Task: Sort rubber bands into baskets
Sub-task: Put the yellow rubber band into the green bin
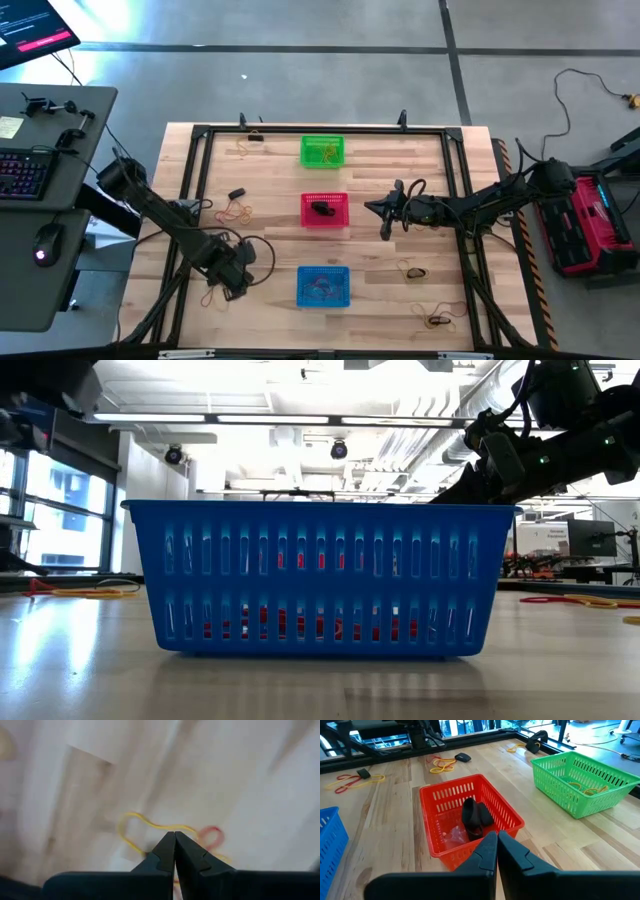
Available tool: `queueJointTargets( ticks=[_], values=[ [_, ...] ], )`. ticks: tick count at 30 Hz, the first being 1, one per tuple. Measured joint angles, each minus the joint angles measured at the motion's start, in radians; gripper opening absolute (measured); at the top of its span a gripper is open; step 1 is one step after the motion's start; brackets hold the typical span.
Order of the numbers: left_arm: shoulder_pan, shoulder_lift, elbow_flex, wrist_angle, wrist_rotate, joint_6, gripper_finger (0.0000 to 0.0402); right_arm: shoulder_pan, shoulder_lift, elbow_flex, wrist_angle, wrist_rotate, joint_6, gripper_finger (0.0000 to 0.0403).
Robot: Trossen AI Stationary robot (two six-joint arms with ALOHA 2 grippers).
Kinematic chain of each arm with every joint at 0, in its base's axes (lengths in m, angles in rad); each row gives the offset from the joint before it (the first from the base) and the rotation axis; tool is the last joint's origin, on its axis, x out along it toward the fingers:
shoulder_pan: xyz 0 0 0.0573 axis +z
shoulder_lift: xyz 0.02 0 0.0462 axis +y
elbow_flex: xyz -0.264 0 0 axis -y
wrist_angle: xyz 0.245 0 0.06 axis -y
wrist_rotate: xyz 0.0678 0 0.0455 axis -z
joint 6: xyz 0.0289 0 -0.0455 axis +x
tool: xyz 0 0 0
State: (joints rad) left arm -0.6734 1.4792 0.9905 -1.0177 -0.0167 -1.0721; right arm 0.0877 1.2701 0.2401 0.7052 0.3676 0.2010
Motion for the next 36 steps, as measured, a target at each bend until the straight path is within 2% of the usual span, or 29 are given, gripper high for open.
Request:
queueJointTargets(
  ticks=[4, 15, 21, 28, 36],
  values=[
    [-0.001, 0.038, 0.000, 0.063, 0.039, -0.015, 0.0024, 0.000, 0.000, 0.000, -0.001, 0.000, 0.000, 0.0000],
    [-0.002, 0.212, 0.000, 0.076, 0.094, -0.095, 0.0091, 0.000, 0.000, 0.000, -0.006, 0.000, -0.010, 0.0000],
    [-0.023, 0.279, 0.001, 0.164, 0.118, -0.125, 0.0095, 0.000, 0.000, 0.000, -0.006, 0.000, -0.026, 0.0000],
    [-0.025, 0.283, 0.001, 0.169, 0.162, -0.211, 0.0092, 0.000, 0.000, 0.000, -0.009, 0.000, -0.026, 0.0000],
    [-0.029, 0.284, 0.001, 0.150, 0.199, -0.234, 0.0092, 0.000, 0.000, 0.000, -0.009, 0.000, -0.026, 0.0000]
  ],
)
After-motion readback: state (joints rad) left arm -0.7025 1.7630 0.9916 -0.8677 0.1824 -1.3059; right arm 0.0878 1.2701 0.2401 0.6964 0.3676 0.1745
